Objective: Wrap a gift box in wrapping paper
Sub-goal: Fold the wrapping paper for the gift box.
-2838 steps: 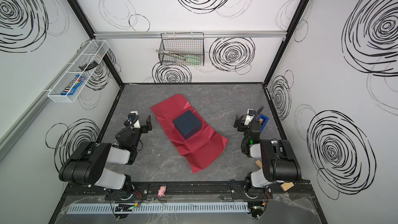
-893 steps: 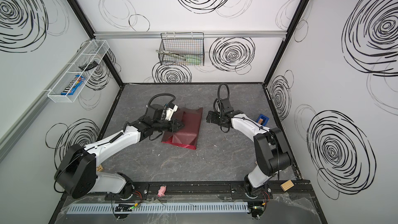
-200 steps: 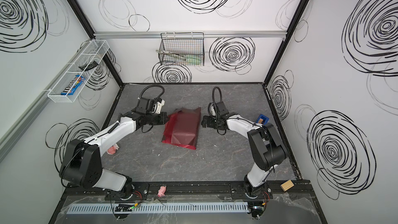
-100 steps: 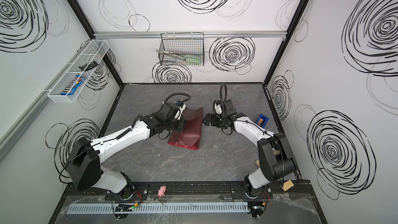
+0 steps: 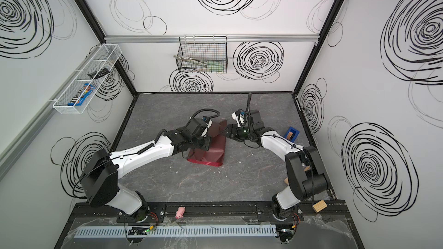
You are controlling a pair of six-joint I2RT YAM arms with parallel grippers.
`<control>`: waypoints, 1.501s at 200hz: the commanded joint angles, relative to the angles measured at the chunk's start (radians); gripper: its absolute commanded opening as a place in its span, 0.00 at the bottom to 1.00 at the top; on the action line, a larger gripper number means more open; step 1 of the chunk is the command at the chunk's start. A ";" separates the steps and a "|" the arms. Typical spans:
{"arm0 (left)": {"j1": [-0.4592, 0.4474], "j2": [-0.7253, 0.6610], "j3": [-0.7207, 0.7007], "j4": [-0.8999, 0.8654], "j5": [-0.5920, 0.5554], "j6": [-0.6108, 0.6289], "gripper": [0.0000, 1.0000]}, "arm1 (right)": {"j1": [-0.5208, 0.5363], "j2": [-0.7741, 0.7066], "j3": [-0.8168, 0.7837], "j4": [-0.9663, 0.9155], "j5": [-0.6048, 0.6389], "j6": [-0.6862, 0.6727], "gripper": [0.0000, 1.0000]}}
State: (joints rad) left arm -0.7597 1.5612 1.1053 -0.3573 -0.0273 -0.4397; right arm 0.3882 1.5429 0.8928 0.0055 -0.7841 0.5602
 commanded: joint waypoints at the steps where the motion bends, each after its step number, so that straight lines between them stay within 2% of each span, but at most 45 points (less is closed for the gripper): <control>1: -0.002 0.001 0.007 0.016 -0.007 -0.016 0.00 | 0.003 -0.004 -0.025 0.030 0.045 0.033 0.81; 24: 0.018 -0.021 0.014 0.011 0.010 -0.013 0.00 | -0.001 -0.051 -0.035 -0.084 0.290 0.006 0.86; 35: 0.032 -0.032 0.014 0.008 0.023 -0.011 0.00 | 0.000 -0.059 -0.030 -0.135 0.397 -0.010 0.92; 53: 0.051 -0.048 0.020 0.012 0.052 -0.005 0.01 | 0.006 -0.048 -0.006 -0.212 0.531 -0.042 0.96; 83: 0.065 -0.056 0.026 0.024 0.103 0.003 0.01 | 0.042 -0.019 0.004 -0.262 0.666 -0.057 1.00; 121: 0.069 -0.045 0.031 0.032 0.138 0.007 0.01 | 0.119 0.018 0.016 -0.287 0.766 -0.043 0.98; 212: 0.070 -0.032 0.037 0.039 0.176 0.007 0.01 | 0.188 0.116 0.084 -0.233 0.730 -0.004 0.97; 300: 0.017 0.062 0.050 0.069 0.193 0.007 0.02 | 0.184 0.131 0.086 -0.229 0.712 -0.024 0.97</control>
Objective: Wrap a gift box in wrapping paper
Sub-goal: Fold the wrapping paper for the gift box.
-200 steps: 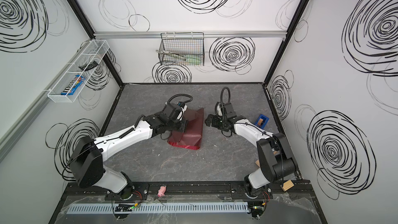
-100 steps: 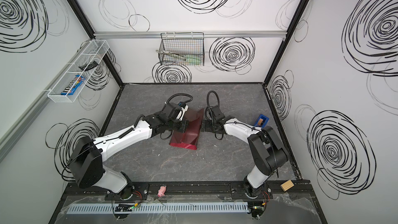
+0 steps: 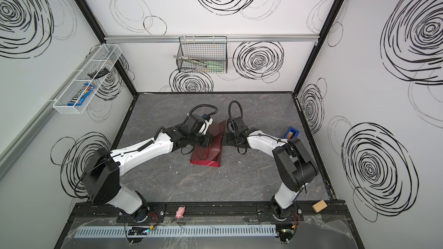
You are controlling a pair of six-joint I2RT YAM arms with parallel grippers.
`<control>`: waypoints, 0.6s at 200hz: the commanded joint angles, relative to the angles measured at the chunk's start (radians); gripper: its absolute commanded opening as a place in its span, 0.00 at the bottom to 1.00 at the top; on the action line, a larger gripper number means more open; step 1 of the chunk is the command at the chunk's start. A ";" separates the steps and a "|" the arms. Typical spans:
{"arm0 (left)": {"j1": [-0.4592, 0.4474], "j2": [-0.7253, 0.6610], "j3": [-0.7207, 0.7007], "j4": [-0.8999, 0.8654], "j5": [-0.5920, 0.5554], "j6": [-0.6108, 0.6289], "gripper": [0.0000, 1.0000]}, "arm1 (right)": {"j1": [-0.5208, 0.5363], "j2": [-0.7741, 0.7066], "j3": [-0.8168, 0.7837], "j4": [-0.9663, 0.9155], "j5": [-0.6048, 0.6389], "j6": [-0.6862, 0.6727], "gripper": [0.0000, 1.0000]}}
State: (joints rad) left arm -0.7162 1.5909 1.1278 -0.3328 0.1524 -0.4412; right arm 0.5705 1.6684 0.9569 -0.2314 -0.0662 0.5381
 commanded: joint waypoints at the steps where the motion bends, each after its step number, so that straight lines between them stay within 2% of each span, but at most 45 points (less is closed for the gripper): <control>1: -0.028 0.034 0.027 0.045 0.012 0.008 0.02 | 0.003 0.005 0.021 0.008 -0.006 -0.003 0.97; 63: -0.068 0.085 0.027 0.094 -0.005 -0.023 0.02 | -0.012 0.011 0.007 0.029 -0.040 -0.009 0.97; 66: -0.068 0.088 0.027 0.096 -0.005 -0.024 0.07 | -0.012 0.012 0.006 0.031 -0.042 -0.009 0.97; 92: -0.067 0.096 0.017 0.126 0.013 -0.032 0.22 | -0.016 0.011 -0.005 0.044 -0.059 -0.008 0.97; 101: -0.062 0.091 -0.003 0.156 0.041 -0.042 0.31 | -0.020 0.011 -0.010 0.047 -0.067 -0.010 0.97; 120: -0.039 0.076 -0.057 0.265 0.138 -0.074 0.41 | -0.030 0.009 -0.022 0.054 -0.080 -0.012 0.97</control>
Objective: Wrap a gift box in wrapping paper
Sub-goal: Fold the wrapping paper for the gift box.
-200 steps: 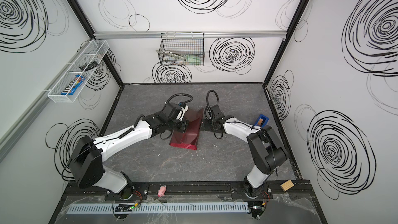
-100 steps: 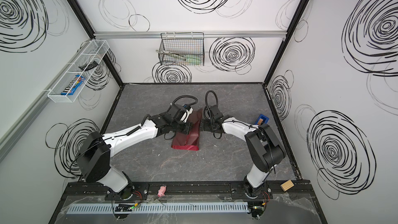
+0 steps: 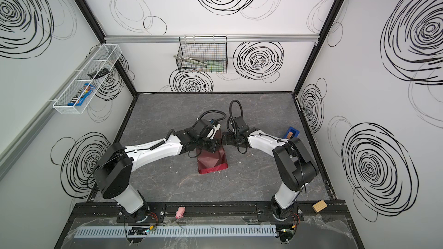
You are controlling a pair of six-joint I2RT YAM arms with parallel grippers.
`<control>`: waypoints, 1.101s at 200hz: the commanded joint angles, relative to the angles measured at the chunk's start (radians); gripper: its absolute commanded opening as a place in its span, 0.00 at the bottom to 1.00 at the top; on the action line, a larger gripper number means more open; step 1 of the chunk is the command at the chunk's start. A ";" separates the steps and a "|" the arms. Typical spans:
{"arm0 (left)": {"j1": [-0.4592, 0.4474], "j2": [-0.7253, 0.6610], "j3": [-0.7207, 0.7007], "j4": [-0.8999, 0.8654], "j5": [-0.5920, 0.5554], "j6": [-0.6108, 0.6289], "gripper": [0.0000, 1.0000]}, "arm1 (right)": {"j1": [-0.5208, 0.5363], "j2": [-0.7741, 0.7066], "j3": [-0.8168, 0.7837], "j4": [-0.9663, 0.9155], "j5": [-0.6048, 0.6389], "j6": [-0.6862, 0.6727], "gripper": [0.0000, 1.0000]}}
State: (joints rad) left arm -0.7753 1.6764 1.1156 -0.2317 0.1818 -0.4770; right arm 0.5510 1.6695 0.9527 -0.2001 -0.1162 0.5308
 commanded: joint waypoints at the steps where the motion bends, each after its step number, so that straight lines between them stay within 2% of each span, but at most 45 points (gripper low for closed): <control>1: 0.022 -0.011 -0.049 0.170 0.113 -0.040 0.41 | -0.011 0.008 -0.019 0.023 -0.031 -0.005 0.97; 18: 0.041 -0.032 -0.105 0.270 0.188 -0.072 0.46 | -0.025 0.002 -0.032 0.033 -0.045 -0.005 0.97; 66: 0.113 -0.050 -0.213 0.464 0.327 -0.154 0.52 | -0.086 -0.045 -0.064 0.033 -0.093 -0.050 0.97; 80: 0.131 -0.052 -0.244 0.535 0.373 -0.183 0.54 | -0.115 -0.073 -0.080 0.048 -0.145 -0.092 0.97; 109: 0.147 -0.053 -0.259 0.551 0.396 -0.182 0.59 | -0.173 -0.118 -0.096 0.057 -0.275 -0.155 1.00; 122: 0.155 -0.050 -0.277 0.592 0.423 -0.207 0.62 | -0.178 -0.132 -0.093 0.067 -0.346 -0.188 0.97; 131: 0.168 -0.046 -0.298 0.647 0.449 -0.240 0.63 | -0.175 -0.137 -0.091 0.077 -0.401 -0.203 0.93; 144: 0.181 -0.038 -0.327 0.711 0.477 -0.285 0.64 | -0.172 -0.134 -0.091 0.096 -0.473 -0.212 0.81; 154: 0.185 -0.034 -0.333 0.727 0.485 -0.291 0.64 | -0.169 -0.126 -0.091 0.109 -0.515 -0.211 0.70; 183: 0.192 -0.028 -0.346 0.749 0.494 -0.305 0.66 | -0.148 -0.108 -0.086 0.133 -0.598 -0.215 0.49; 192: 0.194 -0.025 -0.352 0.761 0.499 -0.311 0.66 | -0.137 -0.104 -0.080 0.132 -0.605 -0.215 0.45; 220: 0.201 -0.020 -0.358 0.778 0.508 -0.324 0.67 | -0.105 -0.077 -0.067 0.143 -0.627 -0.213 0.45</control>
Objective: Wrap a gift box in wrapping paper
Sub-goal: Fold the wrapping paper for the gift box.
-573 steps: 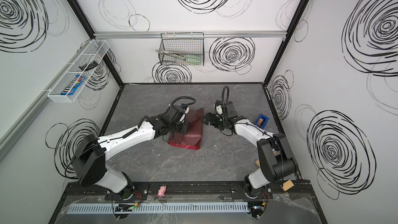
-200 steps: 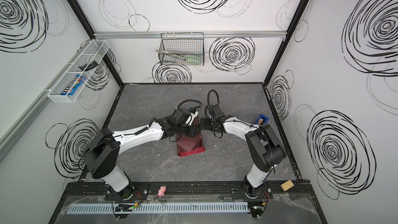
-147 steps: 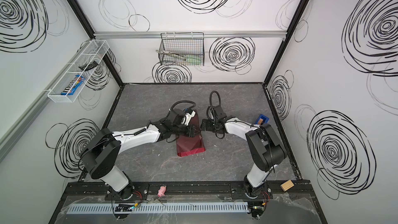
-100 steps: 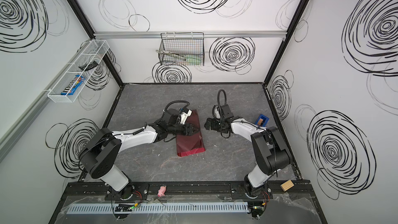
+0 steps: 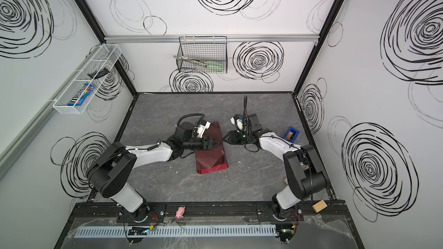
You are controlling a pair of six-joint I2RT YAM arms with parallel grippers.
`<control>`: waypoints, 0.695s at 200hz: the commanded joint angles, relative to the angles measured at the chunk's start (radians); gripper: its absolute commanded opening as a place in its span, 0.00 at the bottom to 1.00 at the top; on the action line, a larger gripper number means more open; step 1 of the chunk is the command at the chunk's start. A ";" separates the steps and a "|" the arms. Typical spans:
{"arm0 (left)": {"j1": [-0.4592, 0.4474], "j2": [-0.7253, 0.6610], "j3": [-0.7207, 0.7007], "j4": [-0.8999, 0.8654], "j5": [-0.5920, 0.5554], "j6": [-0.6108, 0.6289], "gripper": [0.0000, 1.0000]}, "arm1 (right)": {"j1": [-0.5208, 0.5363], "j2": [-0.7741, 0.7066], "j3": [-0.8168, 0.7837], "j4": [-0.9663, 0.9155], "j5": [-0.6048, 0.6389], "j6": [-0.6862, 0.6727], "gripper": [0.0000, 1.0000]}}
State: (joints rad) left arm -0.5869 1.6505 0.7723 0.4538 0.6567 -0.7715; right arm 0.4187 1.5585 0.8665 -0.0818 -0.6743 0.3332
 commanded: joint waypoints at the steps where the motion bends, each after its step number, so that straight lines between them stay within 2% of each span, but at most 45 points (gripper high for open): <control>1: 0.013 0.006 -0.016 0.095 0.032 -0.031 0.67 | 0.028 0.035 0.021 0.025 -0.070 -0.016 0.45; 53: 0.027 0.015 -0.045 0.127 0.052 -0.052 0.67 | 0.054 0.091 0.048 0.039 -0.085 -0.013 0.44; 92: 0.032 0.032 -0.047 0.169 0.063 -0.056 0.67 | 0.060 0.090 0.048 0.054 -0.088 -0.007 0.41; 139: 0.038 0.057 -0.053 0.203 0.073 -0.076 0.68 | 0.059 0.080 0.046 0.060 -0.074 0.003 0.42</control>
State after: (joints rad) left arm -0.5587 1.6878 0.7330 0.5827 0.7074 -0.8299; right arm 0.4728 1.6470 0.8890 -0.0422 -0.7395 0.3363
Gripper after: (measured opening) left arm 0.676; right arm 0.416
